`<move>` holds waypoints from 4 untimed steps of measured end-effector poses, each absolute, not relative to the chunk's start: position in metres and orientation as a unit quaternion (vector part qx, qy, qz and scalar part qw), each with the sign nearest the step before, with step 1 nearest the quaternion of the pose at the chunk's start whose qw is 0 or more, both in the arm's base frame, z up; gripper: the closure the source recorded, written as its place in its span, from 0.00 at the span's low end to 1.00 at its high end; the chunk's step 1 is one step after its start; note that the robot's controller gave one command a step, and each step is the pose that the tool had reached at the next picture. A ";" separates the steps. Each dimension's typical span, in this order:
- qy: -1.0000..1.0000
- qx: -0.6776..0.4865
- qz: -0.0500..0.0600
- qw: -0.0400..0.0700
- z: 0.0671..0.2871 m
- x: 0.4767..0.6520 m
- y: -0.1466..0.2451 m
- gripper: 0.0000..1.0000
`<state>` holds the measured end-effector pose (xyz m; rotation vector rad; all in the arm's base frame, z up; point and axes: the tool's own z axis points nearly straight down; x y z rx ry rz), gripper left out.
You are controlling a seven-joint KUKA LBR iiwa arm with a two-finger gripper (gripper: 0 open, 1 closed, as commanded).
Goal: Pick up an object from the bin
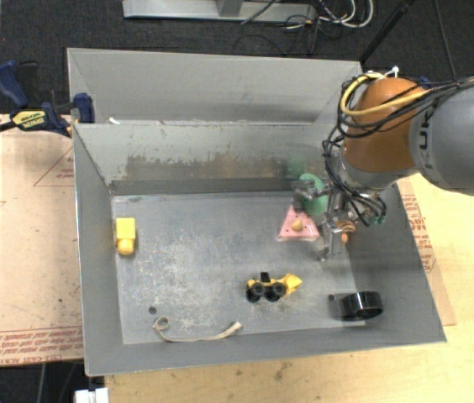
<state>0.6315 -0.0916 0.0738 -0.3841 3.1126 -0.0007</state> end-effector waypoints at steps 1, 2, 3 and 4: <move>0.999 -0.049 0.001 0.002 0.074 0.592 -0.107 0.00; 1.000 -0.028 0.001 0.000 0.074 0.582 -0.114 0.00; 0.999 -0.052 0.000 0.006 0.074 0.604 -0.080 1.00; 0.999 -0.053 0.000 0.006 0.074 0.604 -0.080 1.00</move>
Offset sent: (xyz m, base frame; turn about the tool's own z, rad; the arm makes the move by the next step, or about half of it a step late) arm 0.0257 0.0074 -0.0038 0.0469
